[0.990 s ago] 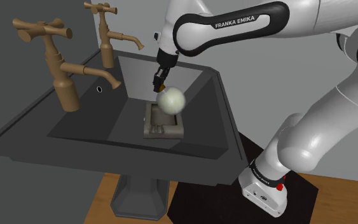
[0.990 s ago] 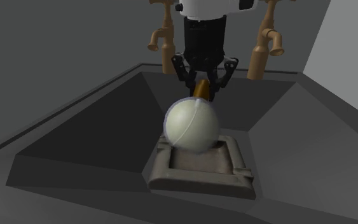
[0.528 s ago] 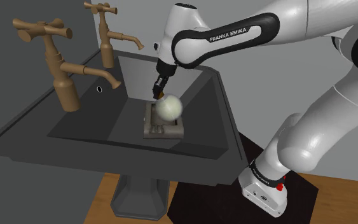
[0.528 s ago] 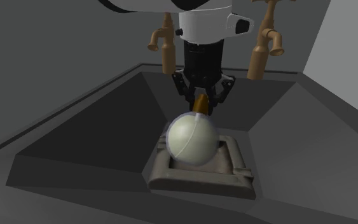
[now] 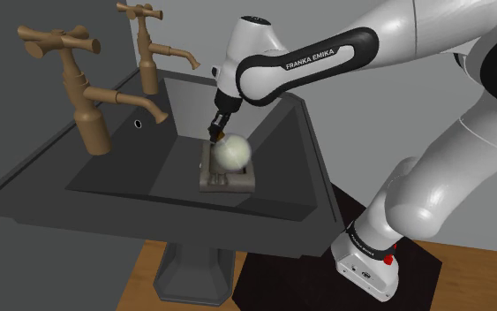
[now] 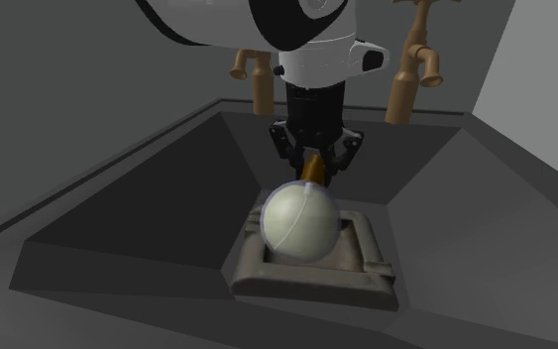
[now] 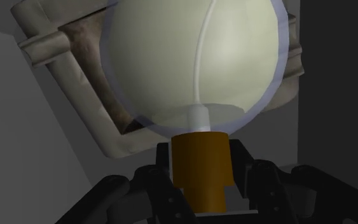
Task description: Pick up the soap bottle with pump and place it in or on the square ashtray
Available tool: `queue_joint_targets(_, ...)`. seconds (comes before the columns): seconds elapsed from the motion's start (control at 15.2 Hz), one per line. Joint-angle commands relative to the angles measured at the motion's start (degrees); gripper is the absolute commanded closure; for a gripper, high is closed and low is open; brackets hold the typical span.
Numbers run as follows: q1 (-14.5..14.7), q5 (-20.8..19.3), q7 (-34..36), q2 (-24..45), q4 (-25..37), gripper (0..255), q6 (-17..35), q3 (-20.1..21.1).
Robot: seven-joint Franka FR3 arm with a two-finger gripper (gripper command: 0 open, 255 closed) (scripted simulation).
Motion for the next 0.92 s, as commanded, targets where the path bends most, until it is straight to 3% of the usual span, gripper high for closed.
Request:
queue_joint_targets(0.0,-0.1,0.0,0.0,0.3,-0.7,255,-0.5,-0.1)
queue_joint_targets(0.2,-0.1,0.0,0.0,0.3,-0.7,255,-0.5,-0.1)
queue_joint_targets(0.26,-0.2,0.0,-0.1,0.5,-0.7,0,-0.3,-0.1)
queue_joint_targets(0.59,-0.1,0.0,0.0,0.3,-0.7,0,-0.5,-0.1)
queue_joint_targets(0.86,-0.3,0.6,-0.5,-4.1,2.1,0,-7.7,-0.5)
